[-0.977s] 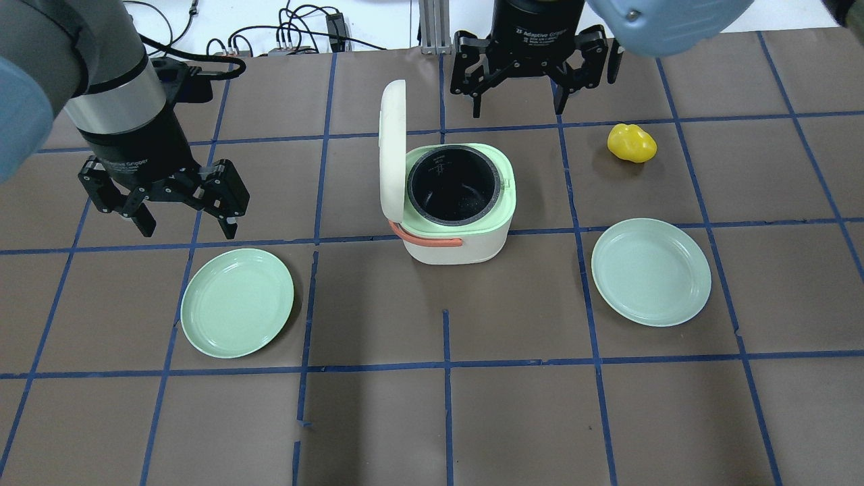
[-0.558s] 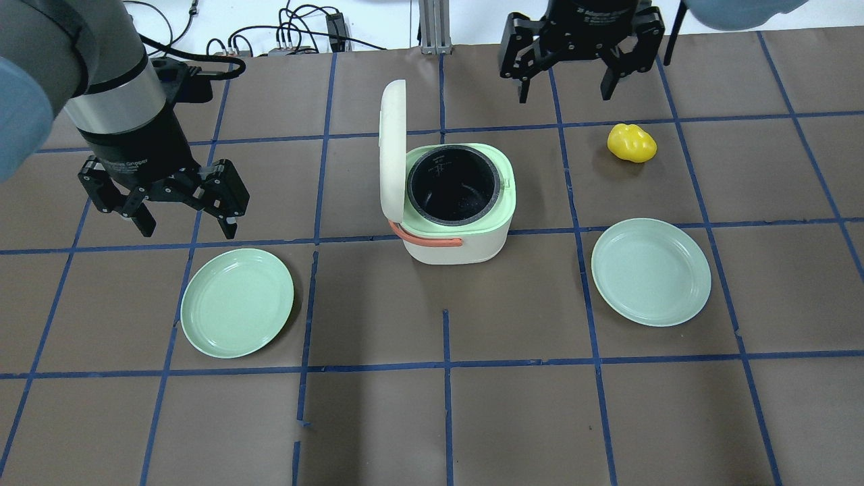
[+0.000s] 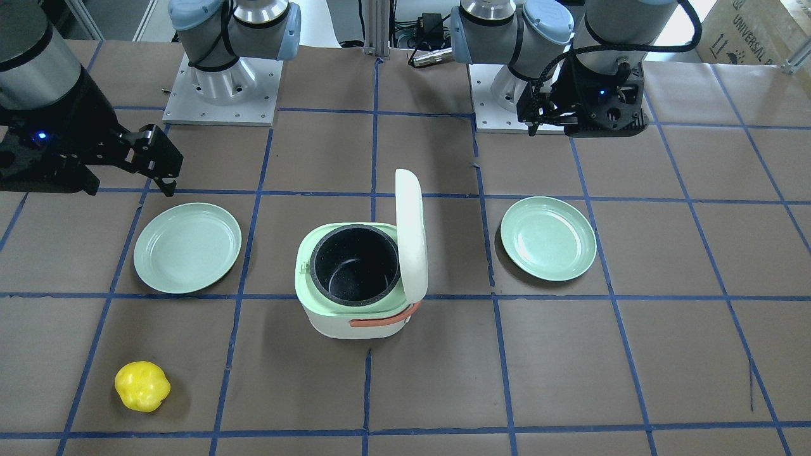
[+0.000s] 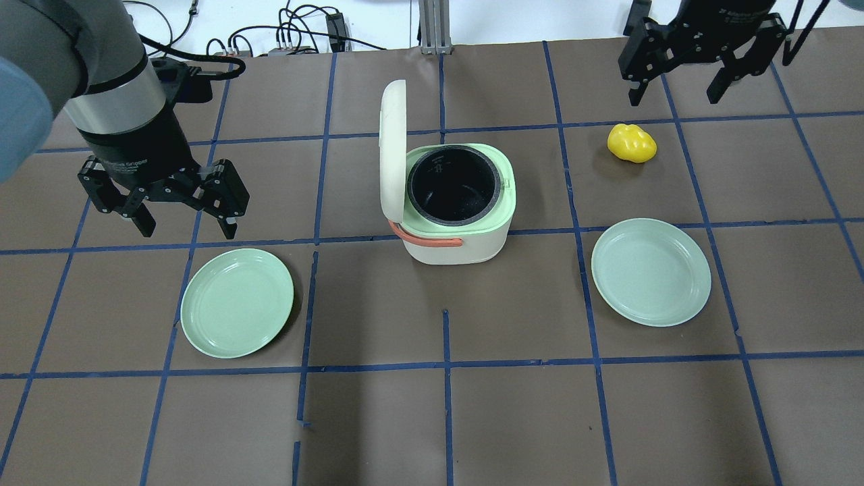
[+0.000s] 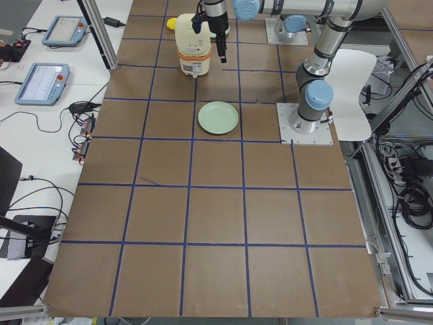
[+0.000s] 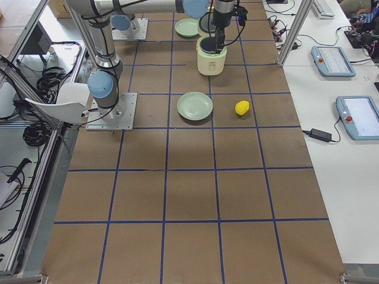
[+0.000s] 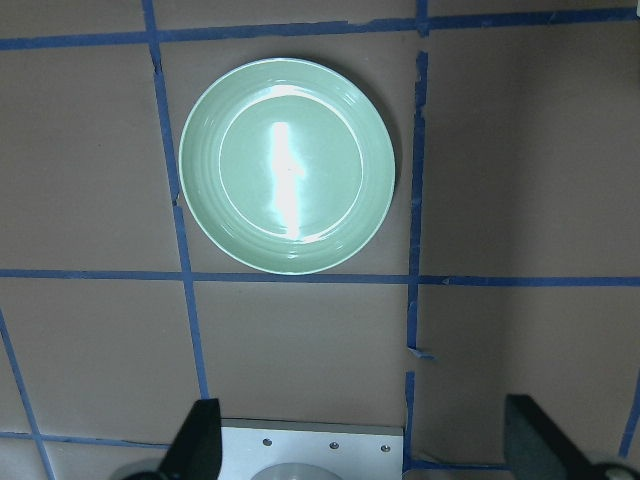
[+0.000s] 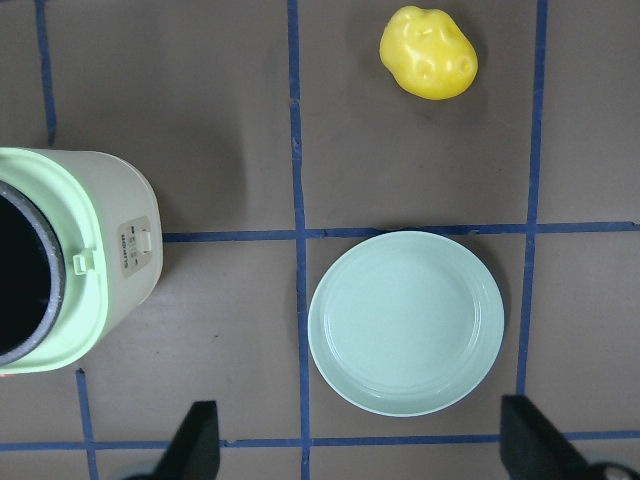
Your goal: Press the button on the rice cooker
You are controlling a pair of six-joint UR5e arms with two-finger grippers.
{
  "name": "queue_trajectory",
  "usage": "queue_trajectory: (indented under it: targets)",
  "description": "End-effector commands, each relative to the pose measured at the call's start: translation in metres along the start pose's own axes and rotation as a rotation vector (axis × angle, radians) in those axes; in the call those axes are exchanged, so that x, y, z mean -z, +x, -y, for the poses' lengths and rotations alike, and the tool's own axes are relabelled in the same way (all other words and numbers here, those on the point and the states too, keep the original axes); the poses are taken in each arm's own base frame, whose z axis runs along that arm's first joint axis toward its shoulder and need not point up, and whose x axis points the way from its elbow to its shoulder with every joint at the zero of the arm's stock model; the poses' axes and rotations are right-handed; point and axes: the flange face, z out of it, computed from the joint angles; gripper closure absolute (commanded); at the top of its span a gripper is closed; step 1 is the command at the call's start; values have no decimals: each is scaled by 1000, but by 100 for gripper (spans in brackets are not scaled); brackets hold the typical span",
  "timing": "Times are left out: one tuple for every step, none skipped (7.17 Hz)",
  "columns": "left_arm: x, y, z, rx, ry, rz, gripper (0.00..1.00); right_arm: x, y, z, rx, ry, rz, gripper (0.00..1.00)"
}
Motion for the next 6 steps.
queue_trajectory:
  targets:
    - [0,0,0,0,-1,0,0,4,5,-25,35,1,-8,0]
    - [0,0,0,-1,1,0,0,-13,3,-33,34,-22,3,0]
    - [0,0,0,0,-1,0,0,-18,1,-36,22,-29,9,0]
    - [0,0,0,0,-1,0,0,-17,1,-35,25,-28,9,0]
    - [0,0,0,-2,-1,0,0,-16,-4,-35,34,-25,10,0]
    - [0,1,0,-3,-1,0,0,-18,-16,-36,57,-30,9,0]
